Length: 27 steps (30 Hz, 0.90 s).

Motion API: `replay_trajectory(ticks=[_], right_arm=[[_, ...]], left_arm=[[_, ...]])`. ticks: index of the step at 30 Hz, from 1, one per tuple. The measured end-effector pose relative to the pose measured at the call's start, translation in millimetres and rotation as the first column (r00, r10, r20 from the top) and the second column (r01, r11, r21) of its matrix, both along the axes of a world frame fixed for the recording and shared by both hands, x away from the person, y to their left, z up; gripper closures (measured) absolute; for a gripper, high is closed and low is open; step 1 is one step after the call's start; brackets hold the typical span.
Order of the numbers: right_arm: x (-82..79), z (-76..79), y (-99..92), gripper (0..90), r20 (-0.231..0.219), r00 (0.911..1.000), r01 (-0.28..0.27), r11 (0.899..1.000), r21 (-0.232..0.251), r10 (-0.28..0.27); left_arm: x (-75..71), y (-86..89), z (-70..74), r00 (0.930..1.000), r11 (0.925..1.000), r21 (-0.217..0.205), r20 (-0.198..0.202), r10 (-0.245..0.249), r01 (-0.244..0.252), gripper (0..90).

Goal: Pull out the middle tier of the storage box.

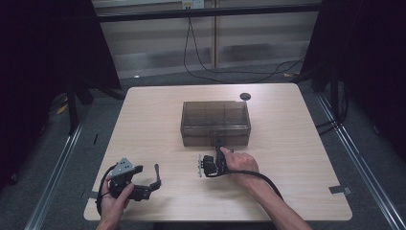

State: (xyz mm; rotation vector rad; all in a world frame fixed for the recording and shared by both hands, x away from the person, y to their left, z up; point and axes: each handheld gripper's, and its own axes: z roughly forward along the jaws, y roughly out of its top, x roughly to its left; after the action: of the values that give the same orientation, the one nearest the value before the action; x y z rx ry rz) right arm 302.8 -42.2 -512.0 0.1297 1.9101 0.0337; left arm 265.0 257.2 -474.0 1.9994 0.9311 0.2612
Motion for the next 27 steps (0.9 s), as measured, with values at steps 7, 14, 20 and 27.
replay_trajectory(ticks=[7,14,20,27], right_arm=[[-2.0,1.0,-0.2,80.3,-0.005,1.0,0.0,1.0,0.006,0.0],[-4.9,1.5,-0.5,80.2,-0.008,1.0,-0.001,1.0,0.015,0.001],[-7.1,2.6,-0.5,80.2,-0.014,0.9999,-0.003,1.0,0.017,0.003],[-7.7,3.3,-0.3,80.1,-0.019,0.9998,0.0,1.0,0.027,0.001]], left_arm=[[0.1,-0.4,-0.2,1.0,1.0,0.0,-0.001,0.0,0.0,3.9],[0.1,-0.6,-0.4,1.0,1.0,-0.001,-0.001,0.0,0.0,3.9],[0.2,-0.6,-0.4,1.0,1.0,-0.001,-0.001,0.0,0.0,3.8],[0.3,-0.4,-0.4,1.0,1.0,-0.002,-0.002,0.0,0.0,3.9]])
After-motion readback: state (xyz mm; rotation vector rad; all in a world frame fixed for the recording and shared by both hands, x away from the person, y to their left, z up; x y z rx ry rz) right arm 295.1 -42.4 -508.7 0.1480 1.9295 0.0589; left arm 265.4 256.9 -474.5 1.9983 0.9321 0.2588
